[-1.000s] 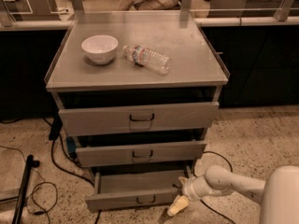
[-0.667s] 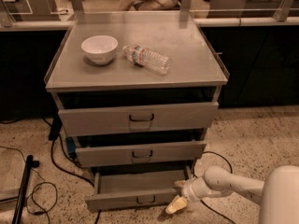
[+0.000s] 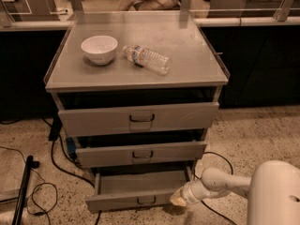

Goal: Close bottom drawer

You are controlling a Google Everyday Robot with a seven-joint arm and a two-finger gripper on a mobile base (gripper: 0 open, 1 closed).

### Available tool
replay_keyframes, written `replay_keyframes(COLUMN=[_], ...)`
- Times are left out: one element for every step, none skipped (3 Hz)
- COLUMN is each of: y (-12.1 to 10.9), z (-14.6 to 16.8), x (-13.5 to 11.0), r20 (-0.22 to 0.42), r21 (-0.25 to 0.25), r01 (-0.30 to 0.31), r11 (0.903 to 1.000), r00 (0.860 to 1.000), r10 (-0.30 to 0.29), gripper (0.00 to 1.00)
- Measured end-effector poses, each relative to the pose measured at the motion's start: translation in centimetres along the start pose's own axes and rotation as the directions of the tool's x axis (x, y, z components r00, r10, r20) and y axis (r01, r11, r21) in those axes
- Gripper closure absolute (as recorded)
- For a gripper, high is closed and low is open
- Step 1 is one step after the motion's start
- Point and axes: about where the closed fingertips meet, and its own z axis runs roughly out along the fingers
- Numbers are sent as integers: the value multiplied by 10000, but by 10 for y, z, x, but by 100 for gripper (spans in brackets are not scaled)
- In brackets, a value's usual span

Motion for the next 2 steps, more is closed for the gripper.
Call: replay_keyframes(y=[-12,-12], z=[16,17], x=[13,13], r20=[-521,-557], r21=[59,49], r01=[-250,-259], r11=[9997,9997], r00=[9983,9981], r10=[253,261], gripper=[96,100])
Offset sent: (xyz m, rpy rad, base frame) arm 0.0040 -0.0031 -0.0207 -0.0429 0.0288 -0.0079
